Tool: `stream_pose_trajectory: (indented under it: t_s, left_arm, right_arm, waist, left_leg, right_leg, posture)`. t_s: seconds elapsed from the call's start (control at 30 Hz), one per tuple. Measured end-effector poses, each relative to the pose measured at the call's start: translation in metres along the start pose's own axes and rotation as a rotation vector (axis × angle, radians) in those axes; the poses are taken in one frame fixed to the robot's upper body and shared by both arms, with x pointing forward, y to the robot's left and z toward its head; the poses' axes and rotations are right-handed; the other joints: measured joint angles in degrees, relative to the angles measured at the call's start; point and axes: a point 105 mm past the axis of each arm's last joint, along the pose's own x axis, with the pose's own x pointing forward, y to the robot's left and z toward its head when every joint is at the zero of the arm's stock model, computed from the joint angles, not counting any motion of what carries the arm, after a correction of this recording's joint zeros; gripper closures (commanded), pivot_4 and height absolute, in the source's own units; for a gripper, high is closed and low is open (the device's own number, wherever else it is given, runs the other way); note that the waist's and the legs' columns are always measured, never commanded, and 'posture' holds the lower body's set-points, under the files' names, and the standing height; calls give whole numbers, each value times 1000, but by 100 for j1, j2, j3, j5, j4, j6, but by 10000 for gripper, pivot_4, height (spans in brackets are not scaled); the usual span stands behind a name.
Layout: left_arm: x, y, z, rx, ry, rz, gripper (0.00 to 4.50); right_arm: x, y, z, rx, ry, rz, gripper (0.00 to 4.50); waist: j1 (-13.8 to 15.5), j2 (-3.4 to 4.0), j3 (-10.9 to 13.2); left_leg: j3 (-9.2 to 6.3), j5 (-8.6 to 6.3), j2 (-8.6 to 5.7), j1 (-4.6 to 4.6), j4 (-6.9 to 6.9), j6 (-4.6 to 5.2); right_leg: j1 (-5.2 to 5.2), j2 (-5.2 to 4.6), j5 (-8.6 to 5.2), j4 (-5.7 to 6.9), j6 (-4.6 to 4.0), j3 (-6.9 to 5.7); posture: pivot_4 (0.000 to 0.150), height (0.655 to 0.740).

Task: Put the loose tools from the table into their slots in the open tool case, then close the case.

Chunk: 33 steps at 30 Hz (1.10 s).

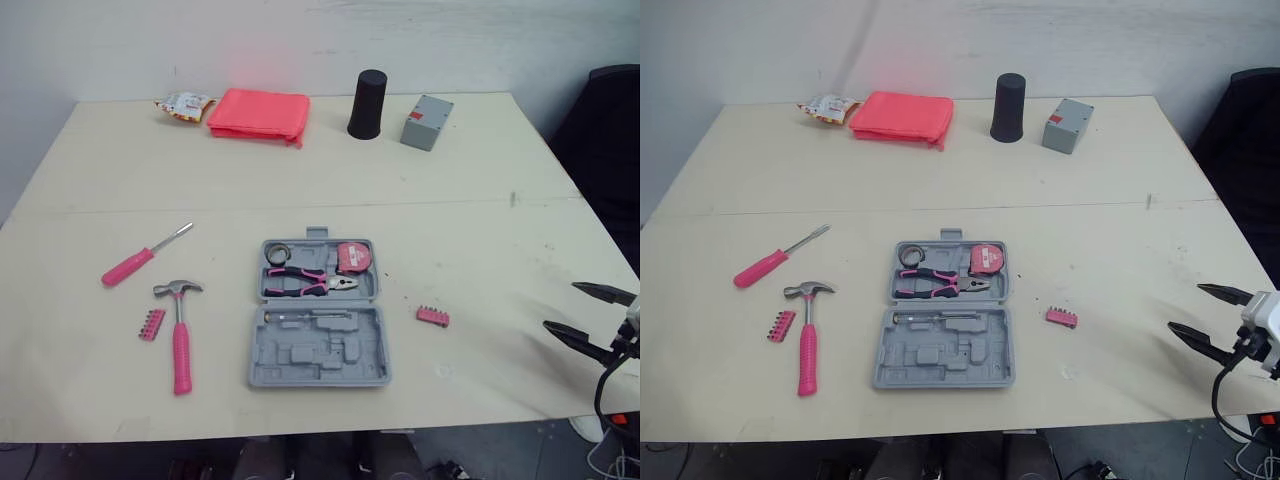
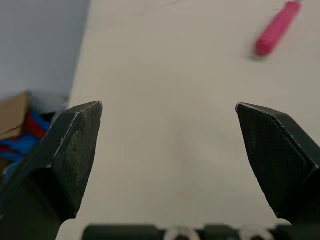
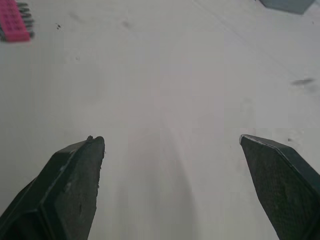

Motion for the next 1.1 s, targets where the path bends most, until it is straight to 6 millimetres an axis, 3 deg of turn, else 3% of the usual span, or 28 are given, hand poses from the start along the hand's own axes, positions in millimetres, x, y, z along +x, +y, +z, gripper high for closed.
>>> stream_pose_trajectory:
  t_s: [0.13,0.23,0.4,0.6,0.7,0.87,0.93,1.1]
  left_arm:
    - [-2,5,-2,39,8,34,1740]
    - [-1,-2,1,40,-9,37,1740]
    - [24,-70,19,-11,-17,-155,1740]
    - [28,-103,37,-62,41,-139,1740]
    - [32,-151,51,-89,53,-150,1740]
    - [32,-223,42,-236,128,-232,1740]
    - [35,-243,44,-262,139,-241,1740]
    - [40,-260,44,-296,161,-188,1740]
  right_arm:
    - [4,0,3,-43,-15,19,0]
    - [22,-1,17,-62,-105,42,0]
    - [69,6,59,-26,-340,138,0]
    - [91,27,91,-57,-473,269,0]
    - [111,58,120,-110,-588,418,0]
    - [118,84,138,-167,-658,535,0]
    - [121,91,143,-150,-685,570,0]
    - [122,99,146,-127,-697,610,0]
  waist:
    - [-13,1,1]
    - [-68,1,1]
    - [-126,-4,8]
    - [-79,-8,10]
    - [-30,-5,11]
    - [50,-8,12]
    - [76,-10,12]
    - [138,-11,12]
  left_leg:
    - [21,25,0,0,-36,-42]
    - [36,34,4,5,-52,-53]
    - [39,38,4,4,-41,-50]
    - [35,54,3,7,-43,-21]
    - [37,52,-1,8,-38,-23]
    - [26,52,-3,6,-26,-23]
    - [21,53,-3,8,-18,-25]
    - [16,52,-2,15,1,-25]
  right_leg:
    - [0,0,-1,1,-2,1]
    - [-3,2,-1,6,-3,-3]
    - [-2,0,0,21,-1,-4]
    - [8,2,0,17,0,-6]
    - [11,2,3,17,5,-1]
    - [21,7,4,15,6,-8]
    - [29,11,4,19,5,-11]
    - [44,15,5,28,5,-14]
  posture:
    - [1500,7400]
    - [1500,7400]
    - [1500,7400]
    - [1500,7400]
    - [1500,7400]
    - [1500,7400]
    - [1500,7400]
    - [1500,7400]
